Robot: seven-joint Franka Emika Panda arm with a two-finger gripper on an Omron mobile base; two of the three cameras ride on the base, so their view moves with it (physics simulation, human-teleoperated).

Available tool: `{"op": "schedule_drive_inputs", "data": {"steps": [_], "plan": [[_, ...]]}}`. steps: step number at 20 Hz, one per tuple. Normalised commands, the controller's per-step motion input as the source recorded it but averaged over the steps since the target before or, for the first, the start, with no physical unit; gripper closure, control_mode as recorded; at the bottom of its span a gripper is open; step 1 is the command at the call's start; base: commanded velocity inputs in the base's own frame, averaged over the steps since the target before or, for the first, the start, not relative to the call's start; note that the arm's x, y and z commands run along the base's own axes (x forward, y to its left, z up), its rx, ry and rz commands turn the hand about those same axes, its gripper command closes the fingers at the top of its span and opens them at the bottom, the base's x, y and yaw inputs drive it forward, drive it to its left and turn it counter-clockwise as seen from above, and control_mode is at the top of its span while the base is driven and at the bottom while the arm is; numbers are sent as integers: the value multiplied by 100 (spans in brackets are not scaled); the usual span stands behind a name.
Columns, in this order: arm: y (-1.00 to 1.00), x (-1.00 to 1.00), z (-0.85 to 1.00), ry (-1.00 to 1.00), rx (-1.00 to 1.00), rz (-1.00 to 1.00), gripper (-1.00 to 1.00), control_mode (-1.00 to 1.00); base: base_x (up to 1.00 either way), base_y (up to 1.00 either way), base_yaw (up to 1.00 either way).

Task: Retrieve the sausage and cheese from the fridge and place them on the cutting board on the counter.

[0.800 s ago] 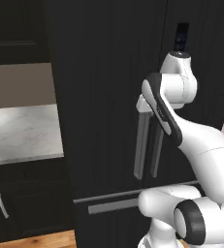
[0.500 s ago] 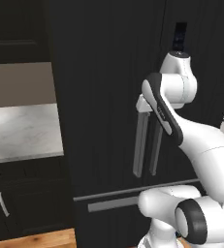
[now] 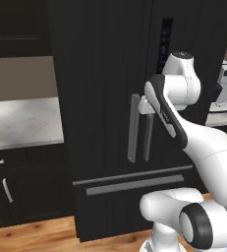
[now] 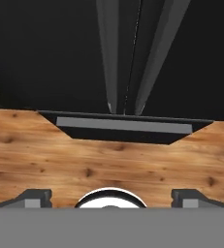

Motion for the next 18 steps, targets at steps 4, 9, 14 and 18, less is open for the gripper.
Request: {"op": "schedule_drive_inputs", "data": {"steps": [4, 9, 14, 18], "plan": [[0, 0, 0, 0, 0, 0, -100, 100, -19, -28, 0], [0, 0, 0, 0, 0, 0, -100, 100, -15, -29, 0], [0, 0, 0, 0, 0, 0, -100, 100, -36, -21, 0], [0, 0, 0, 0, 0, 0, -100, 100, -22, -3, 0]]}}
